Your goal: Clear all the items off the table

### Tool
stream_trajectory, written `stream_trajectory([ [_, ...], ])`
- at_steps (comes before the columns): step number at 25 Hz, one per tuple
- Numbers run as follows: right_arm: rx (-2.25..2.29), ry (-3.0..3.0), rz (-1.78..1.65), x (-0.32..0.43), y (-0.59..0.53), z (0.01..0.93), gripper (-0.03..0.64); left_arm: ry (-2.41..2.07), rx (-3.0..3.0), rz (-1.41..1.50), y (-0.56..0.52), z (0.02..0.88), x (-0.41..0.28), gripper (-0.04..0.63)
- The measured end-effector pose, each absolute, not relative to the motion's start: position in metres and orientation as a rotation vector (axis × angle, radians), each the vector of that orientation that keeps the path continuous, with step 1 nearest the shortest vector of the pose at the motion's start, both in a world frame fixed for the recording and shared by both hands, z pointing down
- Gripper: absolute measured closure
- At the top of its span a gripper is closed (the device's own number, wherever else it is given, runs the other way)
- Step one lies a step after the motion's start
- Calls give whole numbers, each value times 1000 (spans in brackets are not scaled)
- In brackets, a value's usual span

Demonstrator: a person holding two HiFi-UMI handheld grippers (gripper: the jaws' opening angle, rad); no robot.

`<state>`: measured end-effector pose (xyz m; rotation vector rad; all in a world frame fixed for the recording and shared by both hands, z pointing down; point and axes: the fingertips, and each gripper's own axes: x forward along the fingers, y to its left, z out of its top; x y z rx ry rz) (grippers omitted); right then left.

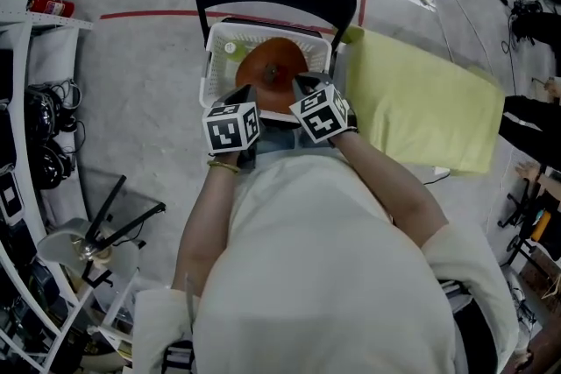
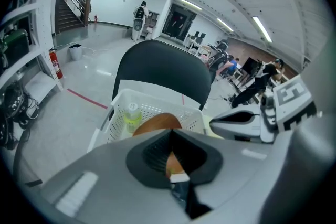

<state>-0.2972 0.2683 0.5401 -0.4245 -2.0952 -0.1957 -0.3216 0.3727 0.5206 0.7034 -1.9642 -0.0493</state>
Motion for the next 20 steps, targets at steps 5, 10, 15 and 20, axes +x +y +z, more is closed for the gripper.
stream_trajectory([
  [5,-423,-2107,-203,-301,275,538,620,-1979,722,-35,378,518,-332,586],
  [10,-427,-2118,-202,-308,279,534,620,-1978,722,-36,383,518,-335,586],
  [15,-420,-2131,-198,-315,280,532,620,-1970,735,-30,383,519,-337,586],
  [20,-416,-2133,-190,-319,282,529,620,-1966,744,-32,383,518,-340,586],
])
